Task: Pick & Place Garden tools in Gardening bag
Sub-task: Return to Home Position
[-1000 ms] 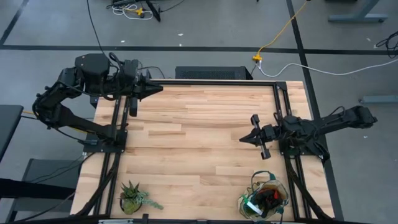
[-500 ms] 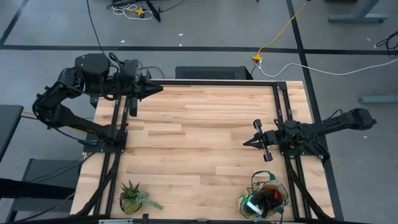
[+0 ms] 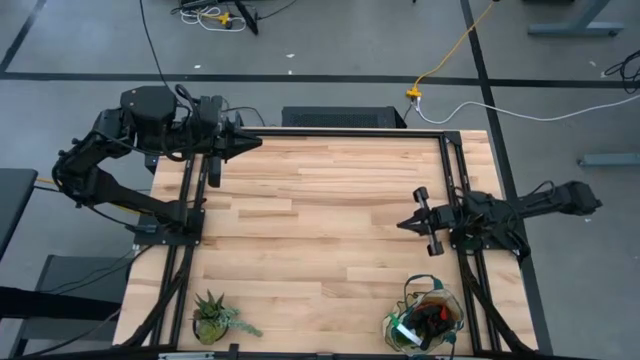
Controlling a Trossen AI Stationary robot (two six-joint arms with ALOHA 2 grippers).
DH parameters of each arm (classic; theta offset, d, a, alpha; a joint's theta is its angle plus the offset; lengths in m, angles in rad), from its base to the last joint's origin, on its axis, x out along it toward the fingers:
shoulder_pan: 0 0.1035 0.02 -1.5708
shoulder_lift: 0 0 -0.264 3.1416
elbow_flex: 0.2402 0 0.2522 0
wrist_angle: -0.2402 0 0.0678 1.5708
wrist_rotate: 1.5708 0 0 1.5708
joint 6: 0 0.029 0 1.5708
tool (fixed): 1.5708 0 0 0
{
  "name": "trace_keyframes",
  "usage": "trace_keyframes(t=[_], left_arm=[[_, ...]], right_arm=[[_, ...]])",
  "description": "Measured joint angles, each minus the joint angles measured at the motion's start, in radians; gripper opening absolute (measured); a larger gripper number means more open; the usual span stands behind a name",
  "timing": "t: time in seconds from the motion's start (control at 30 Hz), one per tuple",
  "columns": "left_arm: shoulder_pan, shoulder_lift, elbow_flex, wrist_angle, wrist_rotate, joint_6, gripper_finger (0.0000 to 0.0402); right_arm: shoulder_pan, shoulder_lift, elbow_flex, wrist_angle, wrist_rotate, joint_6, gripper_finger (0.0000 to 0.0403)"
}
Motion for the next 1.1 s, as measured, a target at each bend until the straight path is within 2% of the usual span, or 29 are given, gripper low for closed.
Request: trace_keyframes(t=[0.17,0.4,0.93,1.1], left_arm=[[0.000,0.000,0.000,0.000,0.000,0.000,0.0021],[0.000,0.000,0.000,0.000,0.000,0.000,0.0021],[0.000,0.000,0.000,0.000,0.000,0.000,0.0021],[0.000,0.000,0.000,0.000,0.000,0.000,0.0021]], right_arm=[[-0.039,-0.074,0.001,-0.046,0.001,-0.016,0.0000],[-0.081,-0.192,0.001,-0.198,0.001,-0.015,0.0000],[-0.106,-0.338,0.001,-0.461,0.011,-0.006,0.0000],[-0.106,-0.371,0.002,-0.488,0.024,-0.006,0.0000]])
